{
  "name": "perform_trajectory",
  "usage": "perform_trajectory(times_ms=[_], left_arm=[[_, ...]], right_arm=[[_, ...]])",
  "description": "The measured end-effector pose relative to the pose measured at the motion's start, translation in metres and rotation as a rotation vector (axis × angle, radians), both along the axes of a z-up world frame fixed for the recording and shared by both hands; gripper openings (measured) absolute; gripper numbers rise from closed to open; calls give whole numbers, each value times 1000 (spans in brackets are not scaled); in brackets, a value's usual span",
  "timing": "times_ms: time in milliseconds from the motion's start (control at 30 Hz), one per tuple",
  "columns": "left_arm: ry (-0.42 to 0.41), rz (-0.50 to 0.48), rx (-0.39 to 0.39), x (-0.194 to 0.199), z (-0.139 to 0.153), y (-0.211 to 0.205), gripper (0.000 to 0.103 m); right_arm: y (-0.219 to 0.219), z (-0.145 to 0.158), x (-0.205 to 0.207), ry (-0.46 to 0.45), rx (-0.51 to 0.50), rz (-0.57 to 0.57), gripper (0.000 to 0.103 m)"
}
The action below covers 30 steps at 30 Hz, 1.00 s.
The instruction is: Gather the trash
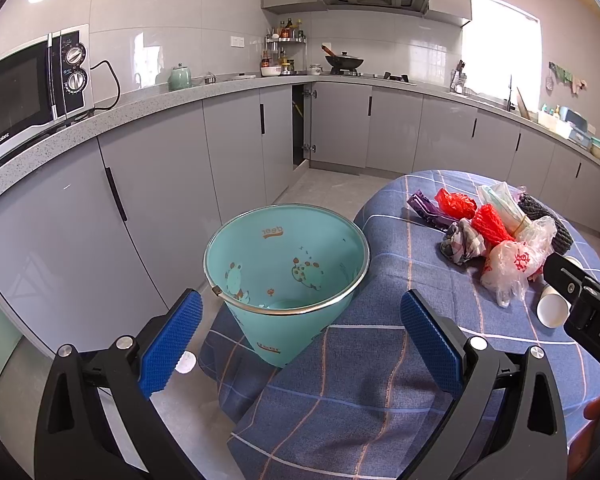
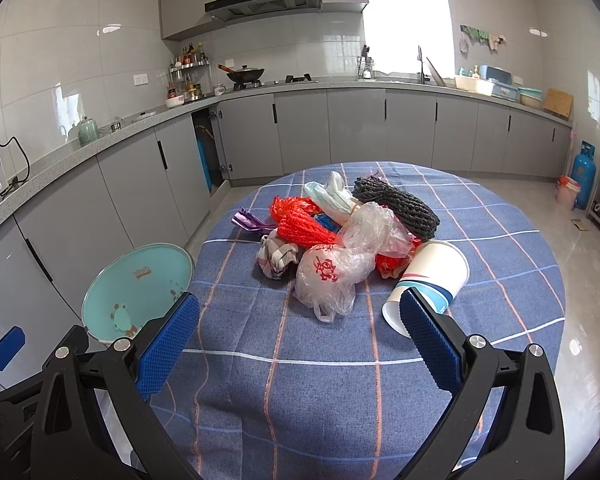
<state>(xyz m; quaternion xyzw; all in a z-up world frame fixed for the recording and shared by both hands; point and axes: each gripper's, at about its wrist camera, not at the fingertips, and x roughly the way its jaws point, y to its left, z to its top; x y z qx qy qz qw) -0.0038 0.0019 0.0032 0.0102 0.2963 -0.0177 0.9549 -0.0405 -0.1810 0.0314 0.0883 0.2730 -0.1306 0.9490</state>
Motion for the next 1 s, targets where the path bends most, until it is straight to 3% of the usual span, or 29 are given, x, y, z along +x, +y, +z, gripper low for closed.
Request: perform_trajectory(times_ms=[1000], left_arm=[[-3,3,-6,0,3,3,97]], right_arm=[[0,1,0,3,6,3,99]])
